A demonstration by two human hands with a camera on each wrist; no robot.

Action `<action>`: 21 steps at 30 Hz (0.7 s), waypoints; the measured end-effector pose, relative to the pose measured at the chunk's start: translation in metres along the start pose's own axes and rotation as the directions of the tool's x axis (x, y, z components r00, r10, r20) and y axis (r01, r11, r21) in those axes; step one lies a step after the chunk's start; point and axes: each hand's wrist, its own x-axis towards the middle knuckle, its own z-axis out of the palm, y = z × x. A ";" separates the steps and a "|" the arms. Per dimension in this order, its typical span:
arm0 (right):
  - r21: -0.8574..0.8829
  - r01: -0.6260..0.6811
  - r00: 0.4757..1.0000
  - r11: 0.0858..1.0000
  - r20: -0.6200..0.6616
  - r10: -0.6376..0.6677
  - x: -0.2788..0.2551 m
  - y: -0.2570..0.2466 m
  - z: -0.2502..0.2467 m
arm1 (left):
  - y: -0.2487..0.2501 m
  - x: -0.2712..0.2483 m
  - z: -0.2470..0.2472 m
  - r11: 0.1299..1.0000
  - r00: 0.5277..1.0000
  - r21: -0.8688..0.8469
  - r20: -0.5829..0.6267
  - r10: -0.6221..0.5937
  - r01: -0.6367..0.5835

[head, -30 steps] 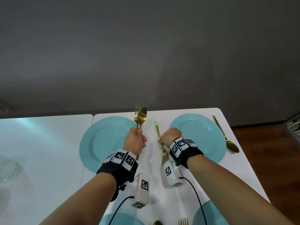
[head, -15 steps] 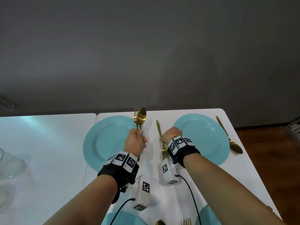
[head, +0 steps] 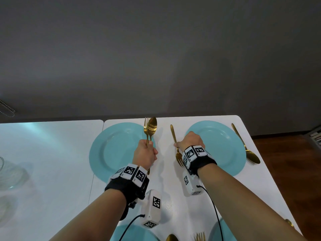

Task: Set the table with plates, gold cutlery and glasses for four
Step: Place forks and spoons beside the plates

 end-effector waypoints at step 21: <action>0.025 -0.015 1.000 1.000 -0.002 0.015 -0.004 0.012 -0.006 | -0.002 -0.004 0.000 0.997 0.998 -0.054 0.036 -0.048 0.050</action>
